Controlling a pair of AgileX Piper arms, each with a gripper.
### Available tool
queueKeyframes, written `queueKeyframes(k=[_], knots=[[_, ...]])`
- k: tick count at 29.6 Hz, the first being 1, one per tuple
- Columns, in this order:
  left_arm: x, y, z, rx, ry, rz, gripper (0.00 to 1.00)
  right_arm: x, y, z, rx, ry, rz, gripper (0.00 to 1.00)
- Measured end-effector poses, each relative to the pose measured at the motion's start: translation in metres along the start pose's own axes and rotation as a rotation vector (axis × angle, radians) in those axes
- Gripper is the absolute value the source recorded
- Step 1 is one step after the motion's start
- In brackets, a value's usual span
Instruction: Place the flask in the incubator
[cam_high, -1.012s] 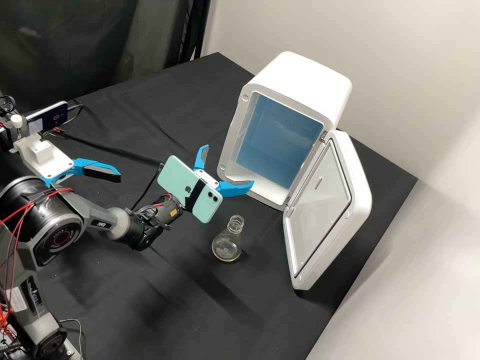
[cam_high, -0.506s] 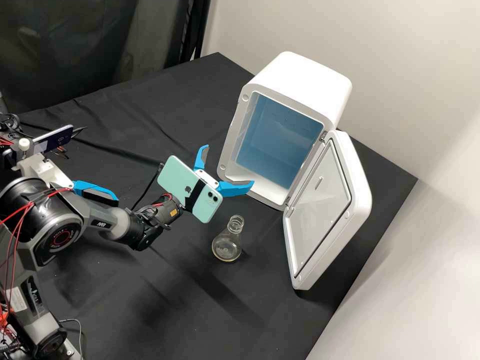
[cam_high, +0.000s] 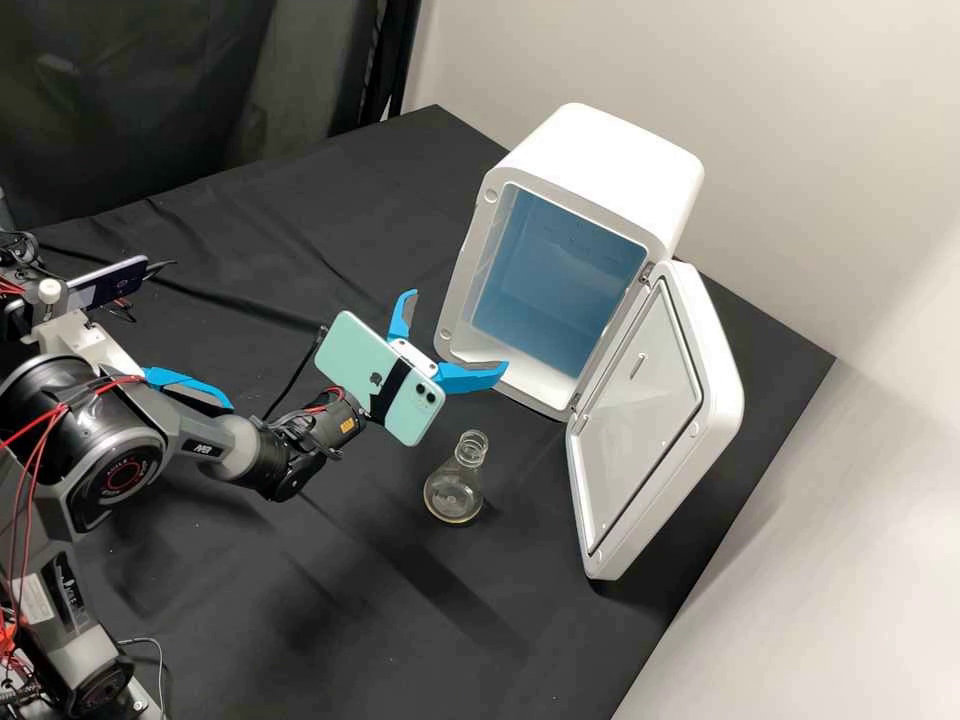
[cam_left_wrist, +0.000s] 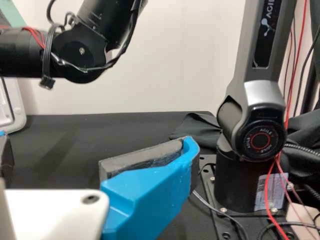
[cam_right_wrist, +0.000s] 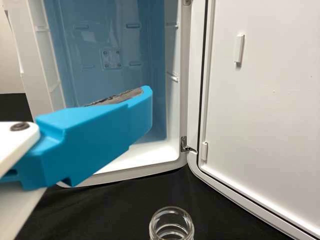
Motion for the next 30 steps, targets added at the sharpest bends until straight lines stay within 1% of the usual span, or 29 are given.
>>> queueKeyframes(k=[1,4,7,9,10,11,12,17,20,22,24,27,30], knots=[[0.000,-0.0007,0.000,-0.016,-0.006,-0.004,1.00,0.000,0.000,0.000,0.000,0.000,0.000,1.00],[0.000,-0.0017,-0.005,-0.015,0.003,-0.010,1.00,0.000,0.000,0.000,0.000,0.000,0.000,1.00],[-0.004,-0.0029,-0.014,-0.014,0.030,-0.019,1.00,0.000,0.000,0.000,0.000,0.000,0.000,1.00],[-0.007,-0.0032,-0.023,-0.018,0.062,-0.022,1.00,0.000,0.000,0.000,0.000,0.000,0.000,1.00],[-0.011,-0.0049,-0.029,-0.021,0.081,-0.029,1.00,0.000,0.000,0.000,0.000,0.000,0.000,1.00],[-0.012,-0.0051,-0.031,-0.022,0.089,-0.031,1.00,0.000,0.000,0.000,0.000,0.000,0.000,1.00],[-0.015,-0.0072,-0.036,-0.026,0.109,-0.040,1.00,0.000,0.000,0.000,0.000,0.000,0.000,1.00],[-0.025,-0.0119,-0.049,-0.036,0.160,-0.061,1.00,0.000,0.000,0.000,0.000,0.000,0.000,1.00],[-0.028,-0.0126,-0.055,-0.040,0.184,-0.069,1.00,0.000,0.000,0.000,0.000,0.000,0.000,1.00],[-0.029,-0.0116,-0.059,-0.042,0.198,-0.065,1.00,0.000,0.000,0.000,0.000,0.000,0.000,1.00],[-0.030,-0.0123,-0.064,-0.044,0.211,-0.068,1.00,0.000,0.000,0.000,0.000,0.000,0.000,1.00],[-0.030,-0.0172,-0.074,-0.051,0.243,-0.085,1.00,0.000,0.000,0.000,0.000,0.000,0.000,1.00],[-0.032,-0.0233,-0.087,-0.063,0.286,-0.107,1.00,0.000,0.000,0.000,0.000,0.000,0.000,1.00]])
